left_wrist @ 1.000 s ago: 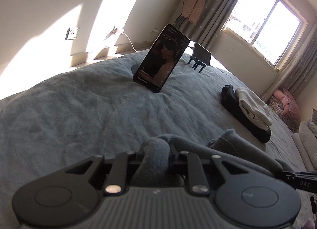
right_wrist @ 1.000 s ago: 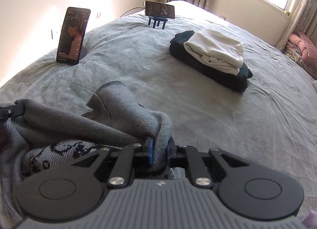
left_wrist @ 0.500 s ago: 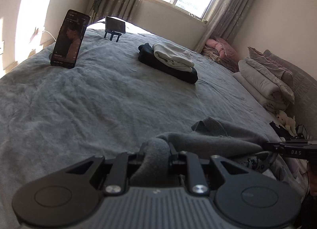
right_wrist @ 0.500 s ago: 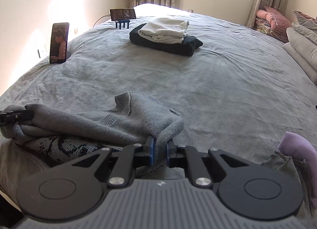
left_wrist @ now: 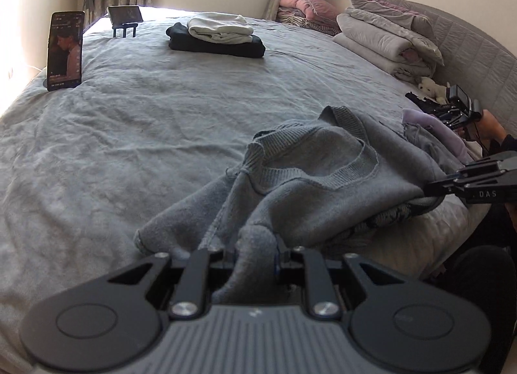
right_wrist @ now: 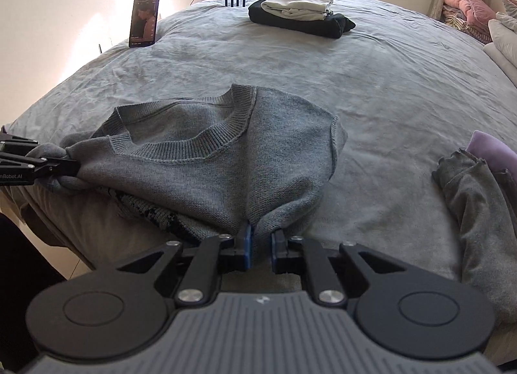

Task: Fold clothes

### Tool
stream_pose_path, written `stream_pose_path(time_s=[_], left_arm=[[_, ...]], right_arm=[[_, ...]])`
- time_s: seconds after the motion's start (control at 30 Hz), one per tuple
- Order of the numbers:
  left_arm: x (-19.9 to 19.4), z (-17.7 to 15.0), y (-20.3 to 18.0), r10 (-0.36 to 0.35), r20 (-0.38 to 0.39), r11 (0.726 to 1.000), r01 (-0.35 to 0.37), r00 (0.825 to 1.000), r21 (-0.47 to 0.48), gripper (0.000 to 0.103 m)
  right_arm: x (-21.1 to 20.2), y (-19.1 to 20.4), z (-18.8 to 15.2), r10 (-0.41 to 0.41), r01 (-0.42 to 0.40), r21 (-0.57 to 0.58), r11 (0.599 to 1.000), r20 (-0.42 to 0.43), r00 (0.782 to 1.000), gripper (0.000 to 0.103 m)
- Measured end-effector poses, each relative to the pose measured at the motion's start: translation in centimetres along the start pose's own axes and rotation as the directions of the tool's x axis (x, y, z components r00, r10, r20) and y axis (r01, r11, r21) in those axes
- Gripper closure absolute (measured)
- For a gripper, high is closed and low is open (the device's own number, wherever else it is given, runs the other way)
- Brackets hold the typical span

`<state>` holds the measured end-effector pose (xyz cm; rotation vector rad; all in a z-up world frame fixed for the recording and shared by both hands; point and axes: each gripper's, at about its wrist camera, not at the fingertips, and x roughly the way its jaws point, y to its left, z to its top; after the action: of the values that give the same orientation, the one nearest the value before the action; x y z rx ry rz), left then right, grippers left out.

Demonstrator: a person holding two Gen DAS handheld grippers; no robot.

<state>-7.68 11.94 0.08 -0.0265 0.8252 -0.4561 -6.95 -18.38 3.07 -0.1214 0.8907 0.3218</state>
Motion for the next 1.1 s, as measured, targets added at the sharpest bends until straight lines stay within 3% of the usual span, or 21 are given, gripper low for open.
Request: stream_pose_path(time_s=[0.13,0.27,0.37,0.47,0.6,0.7,1.1], left_arm=[[0.2,-1.0,-0.5,0.010,-0.025,0.999,-0.009,1.000,0.038,0.084],[0.2,-1.0,-1.0,-0.001,-0.014,0.998,0.002,1.000,0.058,0.076],[-0.8,-0.8,-1.1,-0.047,0.006,0.996,0.047,0.999,0.078,0.062],[-2.1,0.0,-0.6,-0.094,0.043,0.993,0.091,0.995,0.072,0.061],[-2.9,1.2,0.4,-0.090,0.097,0.995,0.085,0.991,0.050,0.061],[-2.7,2.1,1.1,-0.076,0.116,0.997,0.073,0.990,0.034,0.063],[2.8,2.3,3.1,-0.065,0.004,0.996,0.065,0.998,-0.063,0.080]], right_arm=[[1.5,0.3,-1.1,0.011,-0.011,0.000,1.000,-0.030,0.999,0.091],[3.1,0.4,-2.0,0.015,-0.015,0.001,1.000,-0.050,0.999,0.091],[2.9,0.9,-1.9,0.012,-0.013,-0.025,1.000,-0.039,0.999,0.087],[1.9,0.8,-1.6,0.021,-0.022,-0.039,0.999,-0.023,1.000,0.080],[0.4,-0.5,-0.8,0.051,-0.051,-0.012,0.999,0.014,0.999,0.067],[-0.4,-1.2,0.0,0.044,-0.043,-0.008,0.999,0.049,0.998,0.067],[1.7,-2.7,4.5,0.019,-0.012,-0.053,0.999,0.133,0.991,0.064]])
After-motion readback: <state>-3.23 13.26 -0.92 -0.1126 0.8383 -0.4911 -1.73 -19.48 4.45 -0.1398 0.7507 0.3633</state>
